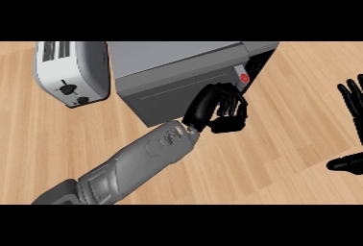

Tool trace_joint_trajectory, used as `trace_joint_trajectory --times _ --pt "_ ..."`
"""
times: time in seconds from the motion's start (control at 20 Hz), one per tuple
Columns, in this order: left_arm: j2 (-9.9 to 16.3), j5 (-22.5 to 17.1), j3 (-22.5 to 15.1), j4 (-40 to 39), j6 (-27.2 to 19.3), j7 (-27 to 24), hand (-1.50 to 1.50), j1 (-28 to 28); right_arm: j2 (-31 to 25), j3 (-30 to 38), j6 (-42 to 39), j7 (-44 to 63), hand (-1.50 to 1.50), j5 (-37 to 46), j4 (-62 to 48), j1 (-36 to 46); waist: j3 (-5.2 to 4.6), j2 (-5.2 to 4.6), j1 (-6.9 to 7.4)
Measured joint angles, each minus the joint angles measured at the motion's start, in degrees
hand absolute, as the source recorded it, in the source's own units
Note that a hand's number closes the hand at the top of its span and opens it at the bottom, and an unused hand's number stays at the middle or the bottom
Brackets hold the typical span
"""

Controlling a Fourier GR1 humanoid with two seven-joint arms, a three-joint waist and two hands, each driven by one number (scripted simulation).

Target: Pick up the milk, place it into the microwave and close the microwave

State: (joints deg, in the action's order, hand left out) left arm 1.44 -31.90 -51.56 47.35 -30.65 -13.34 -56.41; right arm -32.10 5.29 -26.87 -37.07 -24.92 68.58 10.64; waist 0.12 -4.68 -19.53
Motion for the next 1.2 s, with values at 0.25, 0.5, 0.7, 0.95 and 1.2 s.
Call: trace_joint_trajectory --times 0.25,0.5,0.7,0.95,1.2 --pt "0.66 -1.99 0.34 -0.43 -1.64 -0.38 1.5 -0.56 -0.99 -0.55 -1.64 1.76 -1.5 -1.5 1.21 2.0 0.06 -0.23 -1.02" --pt "1.0 -3.53 -0.03 0.03 -3.39 -0.58 1.5 -0.49 -1.34 -1.96 -3.87 3.82 -1.5 -3.21 2.51 3.39 0.19 -0.24 -1.51" --pt "1.27 -4.51 -0.28 0.38 -4.92 -0.75 1.5 -0.43 -2.08 -3.13 -5.54 5.8 -1.5 -4.25 3.76 4.48 0.22 -0.29 -1.97" --pt "1.28 -5.75 -0.65 0.26 -6.25 -0.62 1.5 -0.58 -3.72 -5.5 -8.08 7.8 1.5 -3.95 6.93 6.22 0.18 -0.14 -2.29" --pt "1.38 -6.84 -0.94 -0.06 -7.29 -0.53 1.5 -0.7 -4.96 -8.64 -10.81 9.69 1.5 -3.81 11.94 7.85 0.22 0.11 -2.77"
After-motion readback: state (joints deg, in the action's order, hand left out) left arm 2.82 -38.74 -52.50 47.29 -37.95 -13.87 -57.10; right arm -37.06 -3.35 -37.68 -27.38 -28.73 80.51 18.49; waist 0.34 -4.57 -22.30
